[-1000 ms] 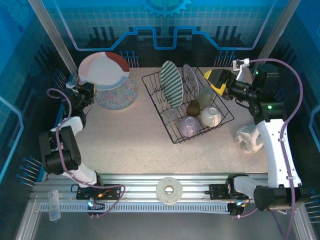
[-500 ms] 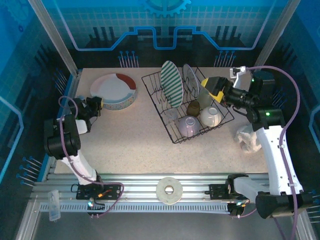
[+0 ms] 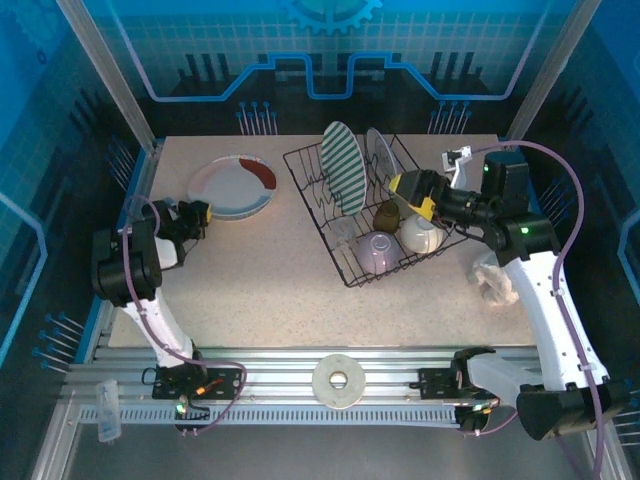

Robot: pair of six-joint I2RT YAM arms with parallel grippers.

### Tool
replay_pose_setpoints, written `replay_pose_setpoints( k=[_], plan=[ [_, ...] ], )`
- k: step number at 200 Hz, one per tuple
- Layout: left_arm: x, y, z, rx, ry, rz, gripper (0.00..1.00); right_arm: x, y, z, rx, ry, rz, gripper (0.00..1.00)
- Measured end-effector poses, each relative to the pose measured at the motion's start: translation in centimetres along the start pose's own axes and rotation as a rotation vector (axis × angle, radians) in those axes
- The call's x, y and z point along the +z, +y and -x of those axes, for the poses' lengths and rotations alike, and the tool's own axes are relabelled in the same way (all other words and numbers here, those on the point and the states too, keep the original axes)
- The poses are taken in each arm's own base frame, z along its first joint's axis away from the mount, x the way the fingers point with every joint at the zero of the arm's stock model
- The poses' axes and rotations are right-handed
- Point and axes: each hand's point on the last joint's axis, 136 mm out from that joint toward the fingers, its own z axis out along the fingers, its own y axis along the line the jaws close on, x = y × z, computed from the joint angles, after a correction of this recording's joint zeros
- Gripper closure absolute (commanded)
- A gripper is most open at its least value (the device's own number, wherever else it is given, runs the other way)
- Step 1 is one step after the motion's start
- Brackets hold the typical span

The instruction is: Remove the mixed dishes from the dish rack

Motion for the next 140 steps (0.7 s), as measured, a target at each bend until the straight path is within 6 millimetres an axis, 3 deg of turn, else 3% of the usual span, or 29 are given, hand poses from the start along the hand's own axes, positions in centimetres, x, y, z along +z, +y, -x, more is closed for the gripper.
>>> replay_pose_setpoints(
  k=[39,77,112,140],
  plan=[
    [0.4,-0.7,0.0,0.038,0.009,-0.007,1.0,0.6,-0.7,-1.4,-0.007,0.039,-0.051,0.0],
    [0.5,0.2,-0.3,0.027,0.017,0.026,0.97,1.1,-1.3,-2.3,-0.014,0.068,-0.088,0.0],
    [0.5,0.4,-0.3,0.031,0.019,0.034,0.9,1.3,-1.6,-2.5,-0.018,0.07,-0.105,0.0],
    [0.5,0.4,-0.3,0.032,0.021,0.039,0.77,1.3,-1.7,-2.4,-0.022,0.067,-0.114,0.0]
  ],
)
